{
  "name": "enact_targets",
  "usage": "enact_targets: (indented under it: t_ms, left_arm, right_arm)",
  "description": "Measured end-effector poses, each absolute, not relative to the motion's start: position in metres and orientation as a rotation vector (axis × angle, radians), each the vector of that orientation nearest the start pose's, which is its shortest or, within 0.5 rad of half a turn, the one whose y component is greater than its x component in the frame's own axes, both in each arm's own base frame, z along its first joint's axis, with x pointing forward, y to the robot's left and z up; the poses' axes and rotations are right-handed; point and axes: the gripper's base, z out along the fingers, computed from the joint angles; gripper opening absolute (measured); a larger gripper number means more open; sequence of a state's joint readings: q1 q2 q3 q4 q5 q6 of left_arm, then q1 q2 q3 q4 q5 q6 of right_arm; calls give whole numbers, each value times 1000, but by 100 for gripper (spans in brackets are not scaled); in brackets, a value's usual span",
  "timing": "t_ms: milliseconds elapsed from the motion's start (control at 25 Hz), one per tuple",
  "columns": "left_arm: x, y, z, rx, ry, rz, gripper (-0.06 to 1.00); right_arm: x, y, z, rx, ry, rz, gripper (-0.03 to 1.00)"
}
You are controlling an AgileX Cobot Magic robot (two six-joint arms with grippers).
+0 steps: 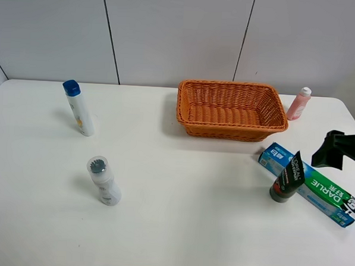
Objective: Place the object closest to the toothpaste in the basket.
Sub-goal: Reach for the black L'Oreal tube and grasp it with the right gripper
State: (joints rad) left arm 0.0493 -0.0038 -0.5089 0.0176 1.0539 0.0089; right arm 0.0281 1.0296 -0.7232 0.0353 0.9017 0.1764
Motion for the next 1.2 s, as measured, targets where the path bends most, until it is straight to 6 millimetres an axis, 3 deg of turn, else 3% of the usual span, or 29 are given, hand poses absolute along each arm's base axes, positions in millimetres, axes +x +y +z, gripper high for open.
enact_targets:
  t_ms: [480,1200]
  left_arm:
    - [-6,1,280,-42,2025,58,94]
    - [-6,1,280,-42,2025,57,94]
  right_arm:
    - [217,12,232,289,2761,160,99]
    - [254,26,165,282,2899,159,99]
